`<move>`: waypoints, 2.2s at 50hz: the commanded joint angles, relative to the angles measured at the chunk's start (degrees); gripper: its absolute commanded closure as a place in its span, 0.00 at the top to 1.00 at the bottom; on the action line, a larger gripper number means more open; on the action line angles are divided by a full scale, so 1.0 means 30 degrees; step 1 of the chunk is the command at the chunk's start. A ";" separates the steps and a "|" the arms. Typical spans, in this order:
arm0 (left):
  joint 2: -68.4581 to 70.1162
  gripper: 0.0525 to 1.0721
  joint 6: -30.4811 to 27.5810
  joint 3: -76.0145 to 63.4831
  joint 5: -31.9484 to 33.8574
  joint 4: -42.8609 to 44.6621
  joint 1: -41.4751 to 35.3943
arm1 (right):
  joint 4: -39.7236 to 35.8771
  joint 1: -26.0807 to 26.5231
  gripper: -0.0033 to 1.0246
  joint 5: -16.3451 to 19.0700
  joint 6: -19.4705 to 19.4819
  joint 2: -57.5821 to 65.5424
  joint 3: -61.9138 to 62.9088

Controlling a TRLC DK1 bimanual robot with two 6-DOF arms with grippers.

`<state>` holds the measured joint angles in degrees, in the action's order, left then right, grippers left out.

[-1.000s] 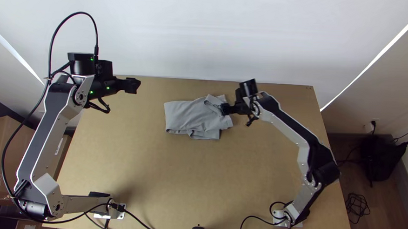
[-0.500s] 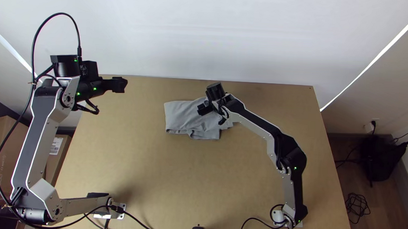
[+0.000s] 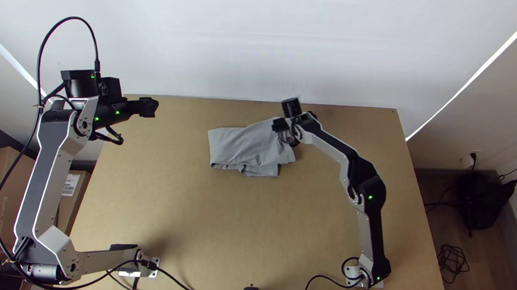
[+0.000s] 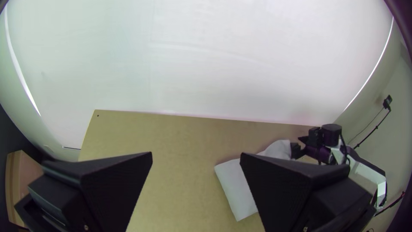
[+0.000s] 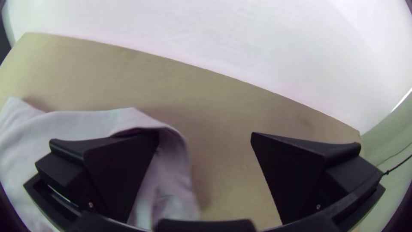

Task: Fold the t-shirt

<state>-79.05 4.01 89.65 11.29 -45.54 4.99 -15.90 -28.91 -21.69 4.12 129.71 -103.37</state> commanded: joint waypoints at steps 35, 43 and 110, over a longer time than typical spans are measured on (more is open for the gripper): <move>0.0186 0.96 -0.0165 0.0557 -0.0101 -0.0611 -0.0259 | -0.7356 0.4684 0.96 2.0385 0.8793 -0.1723 0.0122; 0.0392 0.96 -0.0194 0.0587 -0.0101 -0.0816 -0.0112 | -0.7532 0.3981 0.96 2.0385 0.7679 -0.0991 -0.0523; 0.0919 0.96 -0.0546 0.0880 -0.0101 -0.1461 0.0825 | -0.8147 0.3043 0.02 1.4292 0.7006 0.1793 -0.2252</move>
<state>-78.24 2.96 90.32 11.29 -49.21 6.87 -39.62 -23.49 23.57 25.43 133.23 -111.26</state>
